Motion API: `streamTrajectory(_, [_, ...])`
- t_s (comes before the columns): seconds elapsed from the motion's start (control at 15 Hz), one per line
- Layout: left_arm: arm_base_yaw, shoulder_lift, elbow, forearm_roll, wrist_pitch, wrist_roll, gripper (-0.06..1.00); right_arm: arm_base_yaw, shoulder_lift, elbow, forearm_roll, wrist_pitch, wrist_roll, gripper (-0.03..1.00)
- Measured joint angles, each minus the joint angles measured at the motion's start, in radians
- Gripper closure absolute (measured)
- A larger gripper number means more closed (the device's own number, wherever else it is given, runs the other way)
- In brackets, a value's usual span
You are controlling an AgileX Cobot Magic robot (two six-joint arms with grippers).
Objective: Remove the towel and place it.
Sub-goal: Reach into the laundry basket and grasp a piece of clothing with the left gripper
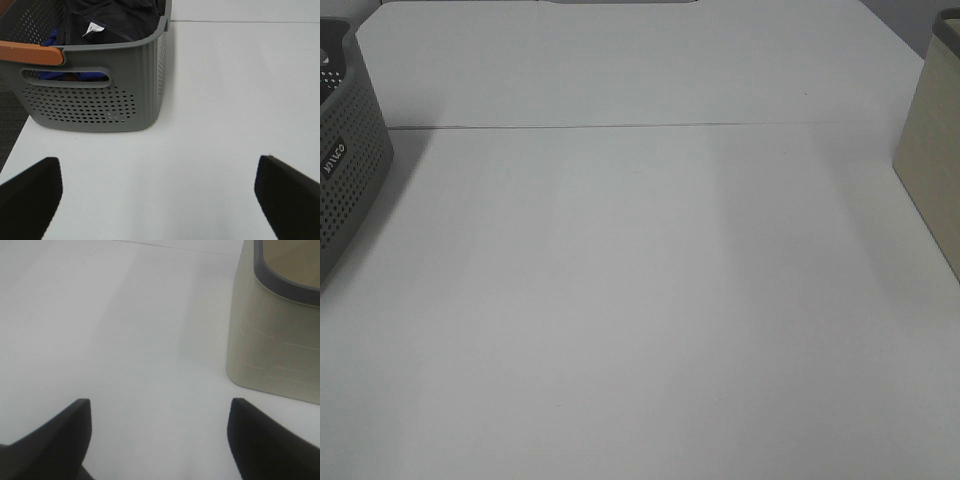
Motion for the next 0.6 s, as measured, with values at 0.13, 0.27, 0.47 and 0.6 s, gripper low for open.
streamTrajectory(0.13, [0.000,0.000,0.000,0.000,0.000,0.000,-0.05,-0.037,0.000,0.000,0.000,0.000,0.000,0.24])
streamTrajectory(0.27, [0.000,0.000,0.000,0.000,0.000,0.000,-0.05,-0.050,0.000,0.000,0.000,0.000,0.000,0.24])
streamTrajectory(0.47, [0.000,0.000,0.000,0.000,0.000,0.000,-0.05,-0.051,0.000,0.000,0.000,0.000,0.000,0.24])
streamTrajectory(0.6, [0.000,0.000,0.000,0.000,0.000,0.000,-0.05,-0.051,0.000,0.000,0.000,0.000,0.000,0.24])
